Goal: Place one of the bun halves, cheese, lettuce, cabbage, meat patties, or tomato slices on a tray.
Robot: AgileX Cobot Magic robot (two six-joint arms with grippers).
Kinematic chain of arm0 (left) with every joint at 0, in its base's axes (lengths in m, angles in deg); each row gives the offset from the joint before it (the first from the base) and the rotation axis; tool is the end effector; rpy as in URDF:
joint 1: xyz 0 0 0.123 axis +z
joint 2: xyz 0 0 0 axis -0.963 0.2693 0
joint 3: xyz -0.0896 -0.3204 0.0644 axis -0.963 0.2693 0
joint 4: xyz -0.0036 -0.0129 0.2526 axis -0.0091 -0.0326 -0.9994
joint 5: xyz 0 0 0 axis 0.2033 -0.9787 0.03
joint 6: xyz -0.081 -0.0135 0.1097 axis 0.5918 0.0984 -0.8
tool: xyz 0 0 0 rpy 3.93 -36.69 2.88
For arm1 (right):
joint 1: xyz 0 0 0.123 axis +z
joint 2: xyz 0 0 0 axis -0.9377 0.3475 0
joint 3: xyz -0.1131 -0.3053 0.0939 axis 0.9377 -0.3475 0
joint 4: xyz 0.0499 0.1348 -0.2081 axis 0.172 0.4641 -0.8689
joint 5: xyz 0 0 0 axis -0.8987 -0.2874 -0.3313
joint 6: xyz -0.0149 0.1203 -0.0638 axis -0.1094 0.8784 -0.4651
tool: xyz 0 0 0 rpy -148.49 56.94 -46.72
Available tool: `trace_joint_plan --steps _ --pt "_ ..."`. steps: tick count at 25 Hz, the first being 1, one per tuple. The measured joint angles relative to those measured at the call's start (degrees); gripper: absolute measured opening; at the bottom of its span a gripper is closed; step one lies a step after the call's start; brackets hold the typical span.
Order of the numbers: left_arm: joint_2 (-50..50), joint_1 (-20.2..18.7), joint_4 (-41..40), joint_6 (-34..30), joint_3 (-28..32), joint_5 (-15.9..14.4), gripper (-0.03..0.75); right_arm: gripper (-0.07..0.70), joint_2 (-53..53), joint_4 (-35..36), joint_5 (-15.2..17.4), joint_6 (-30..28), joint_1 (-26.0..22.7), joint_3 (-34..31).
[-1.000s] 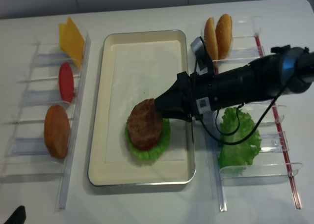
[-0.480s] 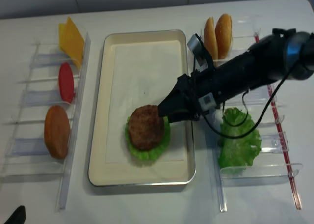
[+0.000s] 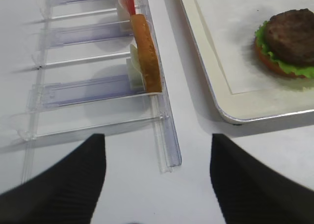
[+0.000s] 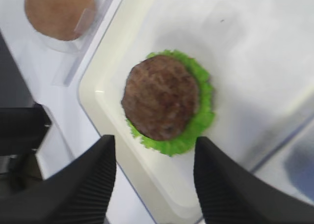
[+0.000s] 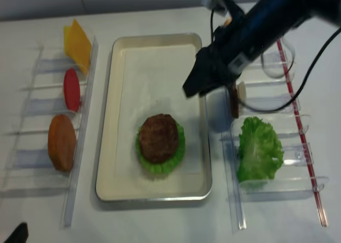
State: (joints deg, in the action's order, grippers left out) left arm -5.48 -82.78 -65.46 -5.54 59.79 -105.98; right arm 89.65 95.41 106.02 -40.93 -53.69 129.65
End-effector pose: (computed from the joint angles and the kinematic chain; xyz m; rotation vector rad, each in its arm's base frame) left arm -0.0260 0.0101 0.2360 0.1041 2.1698 -0.0499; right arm 0.3144 0.1964 0.2934 -0.7755 2.5880 1.2211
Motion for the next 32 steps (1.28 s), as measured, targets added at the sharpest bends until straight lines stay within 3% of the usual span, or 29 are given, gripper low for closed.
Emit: trace_joint_plan --steps 7,20,24,32 --pt "0.0 0.0 0.0 0.0 0.0 0.0 0.462 0.393 -5.6 -16.0 1.1 9.8 0.0 5.9" --pt "0.0 0.0 0.0 0.0 0.0 0.0 0.462 0.393 -22.0 -42.6 2.9 27.7 0.0 6.0" --pt "0.0 0.0 0.0 0.0 0.0 0.0 0.462 0.393 -28.5 -47.0 3.0 29.1 0.0 3.5" --pt "0.0 0.0 0.0 0.0 0.0 0.0 0.462 0.393 -42.7 -48.0 3.7 29.2 0.0 -5.6"
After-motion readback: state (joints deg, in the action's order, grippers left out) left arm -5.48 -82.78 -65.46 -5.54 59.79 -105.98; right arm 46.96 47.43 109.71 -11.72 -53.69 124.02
